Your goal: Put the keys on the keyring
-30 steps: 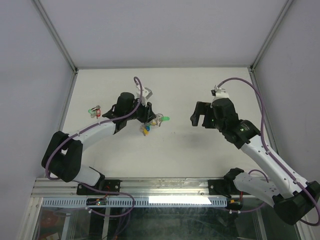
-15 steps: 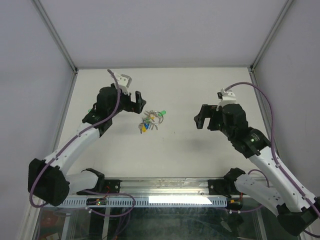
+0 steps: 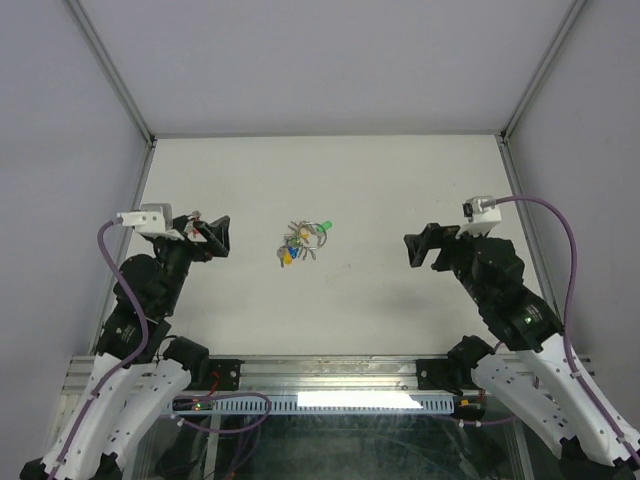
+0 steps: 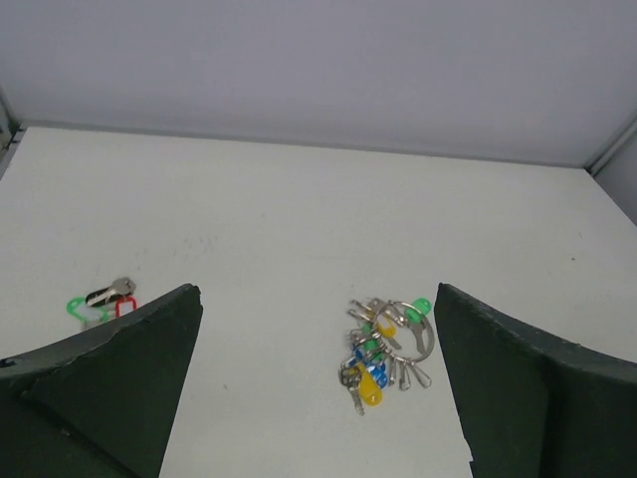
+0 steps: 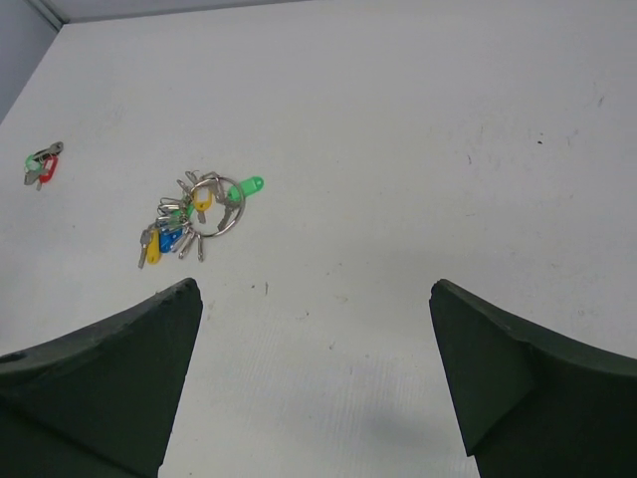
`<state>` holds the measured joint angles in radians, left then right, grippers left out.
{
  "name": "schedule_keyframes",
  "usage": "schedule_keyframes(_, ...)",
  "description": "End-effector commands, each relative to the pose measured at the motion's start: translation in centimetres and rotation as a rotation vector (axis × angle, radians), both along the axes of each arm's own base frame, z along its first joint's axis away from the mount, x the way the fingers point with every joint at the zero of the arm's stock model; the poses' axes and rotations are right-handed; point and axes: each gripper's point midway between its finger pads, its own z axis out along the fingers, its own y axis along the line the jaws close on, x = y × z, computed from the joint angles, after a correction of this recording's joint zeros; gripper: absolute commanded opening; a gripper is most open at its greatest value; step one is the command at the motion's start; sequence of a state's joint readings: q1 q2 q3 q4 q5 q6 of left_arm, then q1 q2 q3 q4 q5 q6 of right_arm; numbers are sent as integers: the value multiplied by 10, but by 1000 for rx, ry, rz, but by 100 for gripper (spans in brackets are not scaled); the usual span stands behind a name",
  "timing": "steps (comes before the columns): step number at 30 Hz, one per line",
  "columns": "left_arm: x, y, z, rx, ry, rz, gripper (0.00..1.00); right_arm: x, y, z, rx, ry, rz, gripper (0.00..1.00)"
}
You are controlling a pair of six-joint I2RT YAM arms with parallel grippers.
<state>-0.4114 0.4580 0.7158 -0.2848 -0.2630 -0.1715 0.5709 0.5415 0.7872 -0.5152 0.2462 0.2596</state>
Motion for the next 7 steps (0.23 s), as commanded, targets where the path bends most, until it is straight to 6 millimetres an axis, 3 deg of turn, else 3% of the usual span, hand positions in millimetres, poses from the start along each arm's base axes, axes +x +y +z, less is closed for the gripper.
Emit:
schedule_keyframes(1, -9, 22, -28, -17, 60, 103, 99, 4, -1, 12, 14, -77, -1, 99)
schedule_keyframes(7, -9, 29, -47, -1, 102, 142, 99, 6, -2, 5, -3, -63, -14, 99)
